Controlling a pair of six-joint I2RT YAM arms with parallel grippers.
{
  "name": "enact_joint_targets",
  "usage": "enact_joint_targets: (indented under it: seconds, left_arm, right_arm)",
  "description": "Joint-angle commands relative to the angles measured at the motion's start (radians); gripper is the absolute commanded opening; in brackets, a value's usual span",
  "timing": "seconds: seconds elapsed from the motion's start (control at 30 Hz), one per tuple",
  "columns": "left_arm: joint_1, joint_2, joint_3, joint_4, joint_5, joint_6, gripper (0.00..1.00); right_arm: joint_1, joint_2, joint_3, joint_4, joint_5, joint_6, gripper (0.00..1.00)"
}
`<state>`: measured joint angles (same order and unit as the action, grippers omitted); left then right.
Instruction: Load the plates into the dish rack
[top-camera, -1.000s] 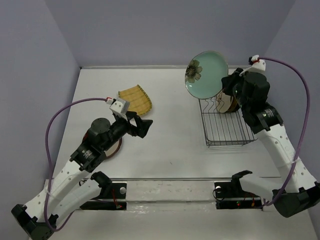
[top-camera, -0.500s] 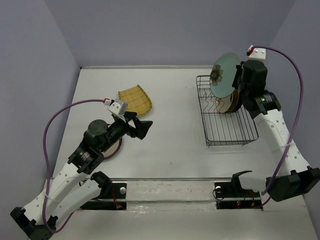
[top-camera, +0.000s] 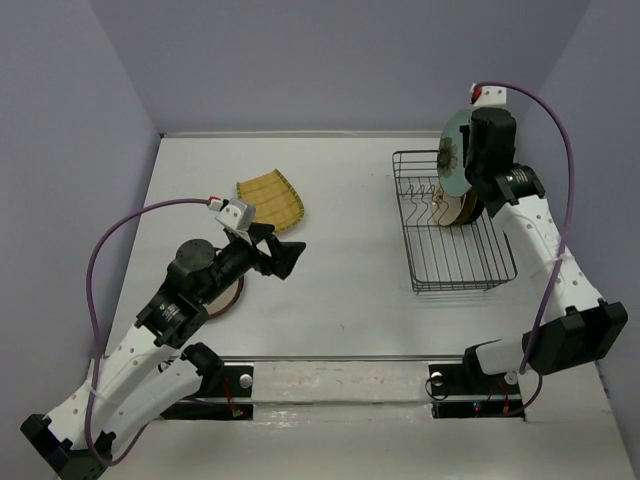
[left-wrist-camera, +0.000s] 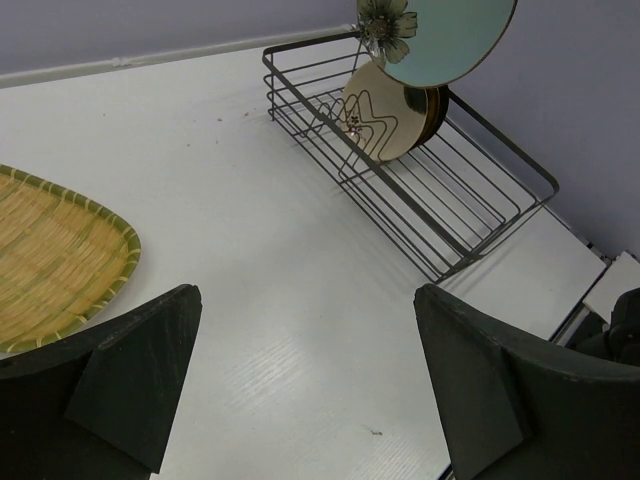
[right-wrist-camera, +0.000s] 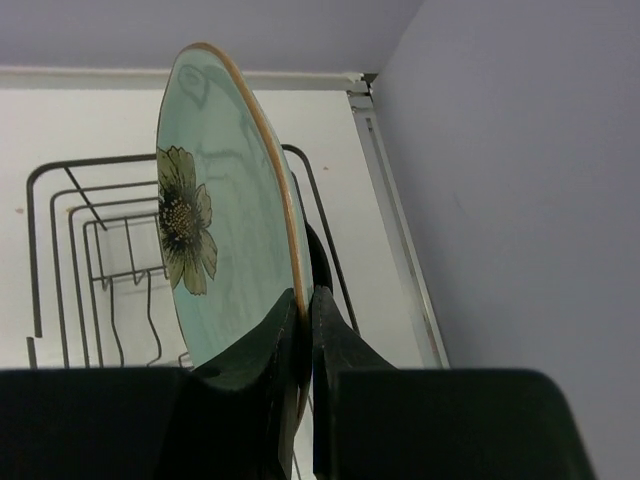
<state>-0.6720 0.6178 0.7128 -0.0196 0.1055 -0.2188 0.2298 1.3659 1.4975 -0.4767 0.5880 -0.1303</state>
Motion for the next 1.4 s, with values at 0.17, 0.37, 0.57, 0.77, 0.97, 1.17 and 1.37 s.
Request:
enact_joint_targets:
  seconds: [0.17, 0.37, 0.57, 0.77, 0.97, 1.17, 1.37]
  left_arm:
    - [0.006, -0.003, -0.003, 0.049, 0.025, -0.001, 0.99]
    - [0.006, -0.003, -0.003, 0.050, 0.028, -0.001, 0.99]
    - [0.006, -0.004, -0.003, 0.050, 0.026, -0.001, 0.99]
    - [0.006, -0.010, -0.003, 0.050, 0.023, -0.001, 0.99]
    - [0.006, -0.018, -0.003, 0.050, 0.023, -0.001, 0.99]
    - [0.006, -0.009, -0.004, 0.052, 0.025, -0.001, 0.99]
    - [0.006, -0.007, -0.003, 0.049, 0.011, 0.002, 0.99]
  right_arm:
    - [-0.003, 0.025, 0.076, 0.181, 0.055, -0.101, 0.07]
    - [-0.003, 0.028, 0.010, 0.204, 0.062, -0.101, 0.07]
    - [-0.003, 0.056, -0.029, 0.219, 0.052, -0.094, 0.07]
    - [-0.003, 0.090, -0.046, 0.240, 0.062, -0.112, 0.07]
    - [-0.003, 0.108, -0.103, 0.254, 0.067, -0.098, 0.07]
    - [-0.003, 0.117, -0.163, 0.259, 0.050, -0.042, 0.07]
    - [-0.003, 0.127, -0.200, 0.262, 0.038, -0.014, 0.07]
